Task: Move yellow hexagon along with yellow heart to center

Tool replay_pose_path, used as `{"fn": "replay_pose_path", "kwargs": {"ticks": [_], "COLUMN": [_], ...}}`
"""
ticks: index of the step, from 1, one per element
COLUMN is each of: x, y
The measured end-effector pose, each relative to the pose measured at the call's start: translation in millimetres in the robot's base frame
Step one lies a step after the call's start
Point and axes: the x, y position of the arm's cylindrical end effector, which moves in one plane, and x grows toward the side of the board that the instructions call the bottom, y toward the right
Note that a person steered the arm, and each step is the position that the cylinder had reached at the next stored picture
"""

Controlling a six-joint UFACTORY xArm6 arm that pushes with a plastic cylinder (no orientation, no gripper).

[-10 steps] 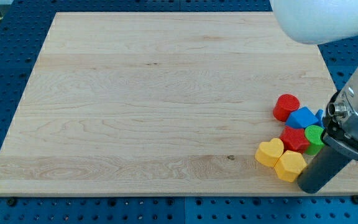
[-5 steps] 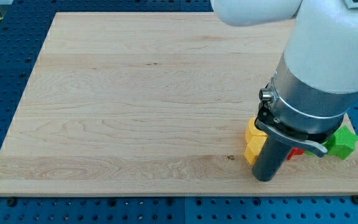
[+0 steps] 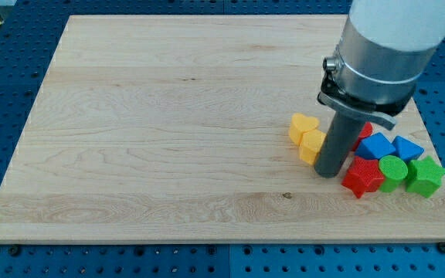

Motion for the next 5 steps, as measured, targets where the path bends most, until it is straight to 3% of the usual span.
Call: {"fn": "replay_pose_path", "kwargs": {"ticks": [2,5], "x": [-46.7,-90.4], "y": [-4.9,-72.9]}}
